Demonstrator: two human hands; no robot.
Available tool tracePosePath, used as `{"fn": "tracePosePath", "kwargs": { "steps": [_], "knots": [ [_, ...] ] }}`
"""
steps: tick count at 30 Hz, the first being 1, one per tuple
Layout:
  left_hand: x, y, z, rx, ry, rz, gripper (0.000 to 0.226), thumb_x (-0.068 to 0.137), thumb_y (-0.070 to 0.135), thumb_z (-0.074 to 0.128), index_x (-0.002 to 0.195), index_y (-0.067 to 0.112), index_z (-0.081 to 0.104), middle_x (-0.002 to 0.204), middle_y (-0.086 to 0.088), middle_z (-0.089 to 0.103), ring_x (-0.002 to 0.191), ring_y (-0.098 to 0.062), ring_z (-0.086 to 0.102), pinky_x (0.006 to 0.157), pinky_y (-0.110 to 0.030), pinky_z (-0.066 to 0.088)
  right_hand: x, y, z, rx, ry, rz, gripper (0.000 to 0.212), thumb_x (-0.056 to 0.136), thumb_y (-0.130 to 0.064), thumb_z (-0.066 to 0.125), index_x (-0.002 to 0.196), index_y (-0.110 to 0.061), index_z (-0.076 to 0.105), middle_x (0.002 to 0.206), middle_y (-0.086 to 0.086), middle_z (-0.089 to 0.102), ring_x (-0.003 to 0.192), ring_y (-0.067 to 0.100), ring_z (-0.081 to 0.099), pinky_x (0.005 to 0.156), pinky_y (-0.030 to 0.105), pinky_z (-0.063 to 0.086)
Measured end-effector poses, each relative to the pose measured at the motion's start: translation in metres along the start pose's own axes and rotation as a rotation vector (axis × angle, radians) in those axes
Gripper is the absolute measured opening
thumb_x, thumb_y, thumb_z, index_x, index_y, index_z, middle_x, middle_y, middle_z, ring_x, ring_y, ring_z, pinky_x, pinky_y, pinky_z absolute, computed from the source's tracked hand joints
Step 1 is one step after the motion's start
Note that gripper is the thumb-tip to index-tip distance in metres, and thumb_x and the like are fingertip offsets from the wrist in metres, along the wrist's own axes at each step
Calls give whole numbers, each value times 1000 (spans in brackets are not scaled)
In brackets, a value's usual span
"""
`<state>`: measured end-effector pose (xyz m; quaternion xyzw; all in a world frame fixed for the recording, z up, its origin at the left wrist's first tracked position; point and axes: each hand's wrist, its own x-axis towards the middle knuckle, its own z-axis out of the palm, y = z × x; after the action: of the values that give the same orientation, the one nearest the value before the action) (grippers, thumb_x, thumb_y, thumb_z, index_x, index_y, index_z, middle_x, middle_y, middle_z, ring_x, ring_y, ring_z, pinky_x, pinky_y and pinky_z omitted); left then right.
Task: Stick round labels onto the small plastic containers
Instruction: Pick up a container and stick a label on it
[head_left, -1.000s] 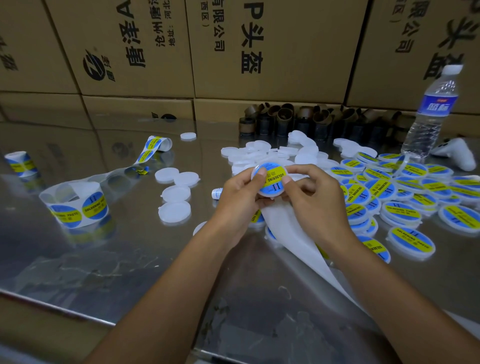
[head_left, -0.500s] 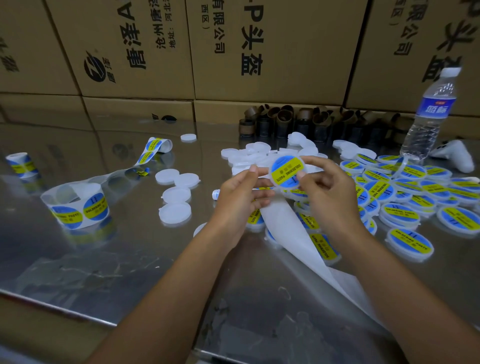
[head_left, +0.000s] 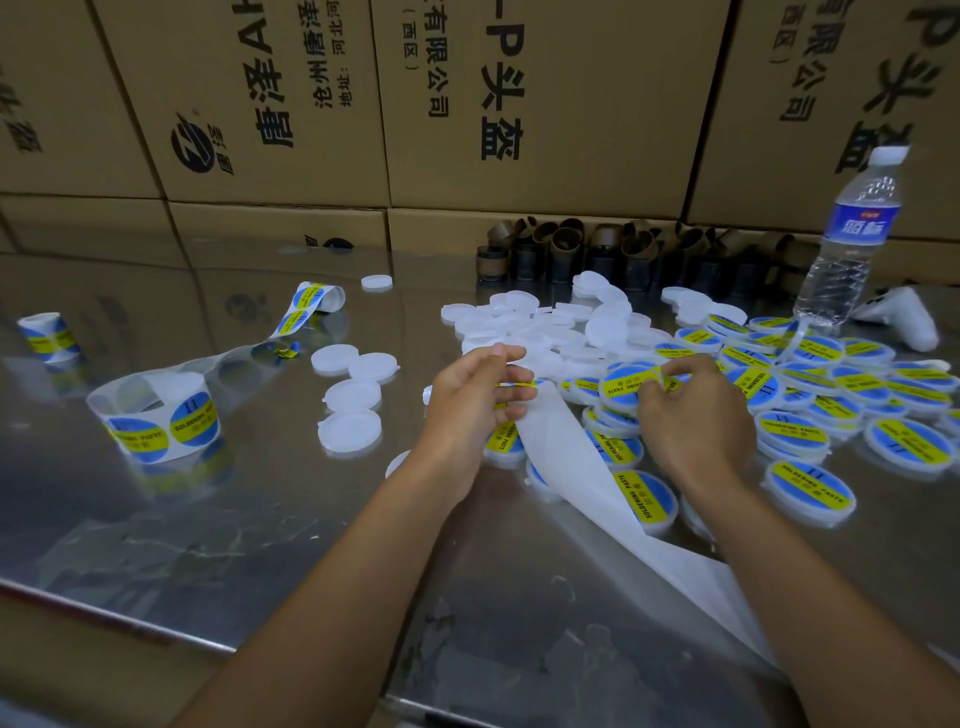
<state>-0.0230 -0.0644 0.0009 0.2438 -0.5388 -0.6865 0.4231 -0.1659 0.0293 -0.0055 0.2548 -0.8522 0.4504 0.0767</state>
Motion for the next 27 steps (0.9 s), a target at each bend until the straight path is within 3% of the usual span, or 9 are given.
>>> {"fn": "tracePosePath", "kwargs": {
  "steps": [4, 9, 13, 15, 18, 21, 24, 27],
  "knots": [
    [0, 1, 0, 9, 17, 11, 24, 99, 13, 44, 87, 14, 64, 74, -2, 62, 66, -14, 60, 63, -22, 49, -4, -1, -2, -79, -26, -83, 22, 86, -19, 51, 108, -14, 57, 95, 17, 63, 103, 38, 51, 83, 40, 38],
    [1, 6, -8, 71, 101, 64, 25, 97, 11, 45, 85, 18, 65, 74, 0, 63, 64, -12, 60, 58, -21, 50, -7, -6, -4, 47, 1, -174, 27, 84, -13, 51, 111, -14, 54, 83, 13, 64, 96, 35, 54, 86, 45, 42],
    [4, 14, -34, 351, 97, 160, 21, 96, 9, 48, 86, 19, 63, 74, 2, 61, 72, -14, 60, 69, -31, 52, -13, -10, -4, 141, -5, -258, 24, 84, -10, 54, 108, -13, 56, 58, -5, 51, 88, 32, 54, 77, 42, 43],
    [2, 15, -56, 512, 108, 207, 17, 93, 8, 52, 87, 18, 64, 75, 6, 62, 73, -10, 59, 68, -20, 48, -14, -11, -3, 158, -18, -275, 23, 84, -10, 53, 106, -14, 57, 55, -7, 49, 88, 32, 54, 79, 43, 44],
    [0, 15, -90, 836, 152, 213, 11, 90, 7, 57, 87, 15, 64, 81, 5, 63, 74, -12, 57, 73, -25, 44, -15, -11, -3, 174, -23, -289, 21, 84, -10, 53, 105, -14, 57, 54, -7, 48, 86, 32, 53, 80, 45, 43],
    [1, 13, -111, 1179, 172, 190, 8, 87, 10, 61, 87, 16, 65, 81, -1, 62, 75, -17, 53, 67, -20, 31, -15, -11, -2, 188, -19, -303, 20, 84, -10, 53, 104, -13, 57, 53, -7, 47, 84, 31, 53, 80, 45, 43],
    [1, 12, -117, 1311, 195, 137, 4, 85, 15, 65, 89, 16, 65, 80, 0, 57, 79, -18, 48, 67, -21, 28, -14, -10, -2, 194, -23, -299, 20, 85, -11, 53, 104, -14, 57, 55, -7, 49, 84, 29, 53, 80, 44, 43],
    [3, 11, -118, 1311, 208, 144, 13, 85, 7, 60, 87, 19, 63, 67, 7, 53, 76, -17, 47, 65, -20, 28, -14, -10, -1, 214, -19, -298, 19, 84, -11, 54, 103, -15, 57, 54, -7, 49, 83, 29, 53, 80, 44, 44]
  ]
}}
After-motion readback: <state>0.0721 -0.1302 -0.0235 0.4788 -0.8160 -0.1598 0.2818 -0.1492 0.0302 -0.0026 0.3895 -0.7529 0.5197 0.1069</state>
